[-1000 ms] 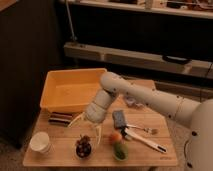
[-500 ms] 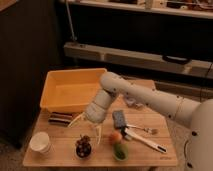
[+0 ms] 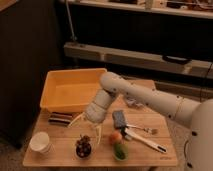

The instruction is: Place sponge in tray

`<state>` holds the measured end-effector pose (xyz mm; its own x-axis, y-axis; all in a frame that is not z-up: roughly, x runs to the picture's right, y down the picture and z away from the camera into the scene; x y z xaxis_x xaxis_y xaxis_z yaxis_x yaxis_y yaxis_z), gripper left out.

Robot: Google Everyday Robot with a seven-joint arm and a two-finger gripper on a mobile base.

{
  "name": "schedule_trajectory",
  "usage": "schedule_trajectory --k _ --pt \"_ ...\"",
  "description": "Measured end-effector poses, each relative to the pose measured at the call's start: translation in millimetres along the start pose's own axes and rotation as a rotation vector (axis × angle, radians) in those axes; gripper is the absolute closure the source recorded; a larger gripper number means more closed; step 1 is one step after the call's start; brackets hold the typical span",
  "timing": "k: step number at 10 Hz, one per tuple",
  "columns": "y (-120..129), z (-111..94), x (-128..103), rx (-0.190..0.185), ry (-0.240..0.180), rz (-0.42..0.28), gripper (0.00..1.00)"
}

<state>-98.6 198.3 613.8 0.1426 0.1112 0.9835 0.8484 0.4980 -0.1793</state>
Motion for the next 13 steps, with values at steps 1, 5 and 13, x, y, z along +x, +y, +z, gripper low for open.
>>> schedule_trajectory --k 1,5,13 --pt "0.0 0.0 0.0 0.0 0.0 0.0 0.2" --pt "0.3 -2.6 0.7 -0.006 0.016 -0.006 0.2" --pt "-11.8 -55.9 -6.0 -0.214 0.597 -0.509 0.2"
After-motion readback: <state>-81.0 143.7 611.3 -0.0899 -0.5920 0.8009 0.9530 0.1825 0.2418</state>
